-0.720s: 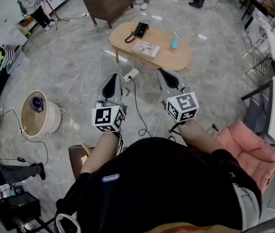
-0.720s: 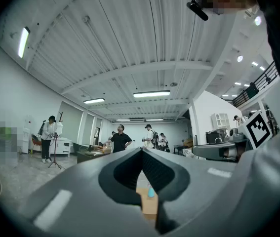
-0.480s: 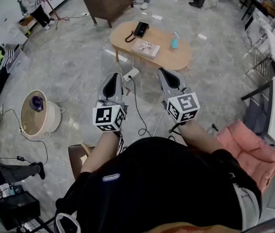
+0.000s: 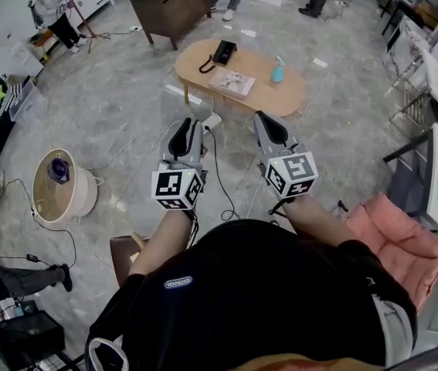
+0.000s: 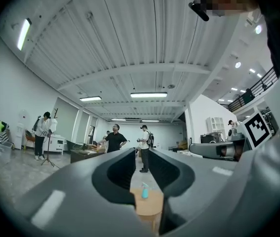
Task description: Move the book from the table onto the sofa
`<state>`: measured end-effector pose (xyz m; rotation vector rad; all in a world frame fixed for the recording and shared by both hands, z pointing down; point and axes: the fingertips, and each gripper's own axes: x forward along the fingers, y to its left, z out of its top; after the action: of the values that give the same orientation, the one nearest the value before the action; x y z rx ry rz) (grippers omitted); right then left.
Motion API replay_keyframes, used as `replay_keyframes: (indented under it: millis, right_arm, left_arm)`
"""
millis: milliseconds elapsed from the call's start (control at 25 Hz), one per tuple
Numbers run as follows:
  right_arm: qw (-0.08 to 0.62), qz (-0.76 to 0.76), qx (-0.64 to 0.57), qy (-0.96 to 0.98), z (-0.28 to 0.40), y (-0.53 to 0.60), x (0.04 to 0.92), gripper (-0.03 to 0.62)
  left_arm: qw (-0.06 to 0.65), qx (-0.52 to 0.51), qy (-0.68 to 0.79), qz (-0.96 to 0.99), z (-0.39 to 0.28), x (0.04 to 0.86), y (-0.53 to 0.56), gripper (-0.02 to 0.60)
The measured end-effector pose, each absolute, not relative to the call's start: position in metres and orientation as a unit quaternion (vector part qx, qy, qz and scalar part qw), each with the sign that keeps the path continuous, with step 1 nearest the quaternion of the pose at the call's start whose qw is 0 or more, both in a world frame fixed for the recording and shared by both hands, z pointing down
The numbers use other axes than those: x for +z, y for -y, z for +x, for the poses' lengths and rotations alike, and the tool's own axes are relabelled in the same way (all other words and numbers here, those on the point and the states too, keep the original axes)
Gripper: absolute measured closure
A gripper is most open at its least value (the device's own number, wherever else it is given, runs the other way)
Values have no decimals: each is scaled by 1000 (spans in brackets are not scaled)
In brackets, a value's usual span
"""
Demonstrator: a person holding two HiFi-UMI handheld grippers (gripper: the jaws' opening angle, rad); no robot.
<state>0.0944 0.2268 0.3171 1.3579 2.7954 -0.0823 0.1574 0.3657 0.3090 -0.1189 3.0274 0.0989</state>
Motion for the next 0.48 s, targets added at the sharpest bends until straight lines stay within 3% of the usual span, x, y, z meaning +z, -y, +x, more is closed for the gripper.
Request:
replay_keyframes:
  millis: [120, 200, 480]
  right_arm:
    - [19, 435, -38, -900, 97, -225, 317, 561]
    - [20, 436, -50, -898, 100, -222, 318, 375]
    - [23, 421, -54, -905, 95, -236, 318, 246]
  left_arm:
    - [60, 31, -997, -44, 157, 310, -361, 450]
    - [64, 31, -996, -46, 158, 311, -358, 419]
    - [72, 31, -996, -48, 153, 312, -376, 329]
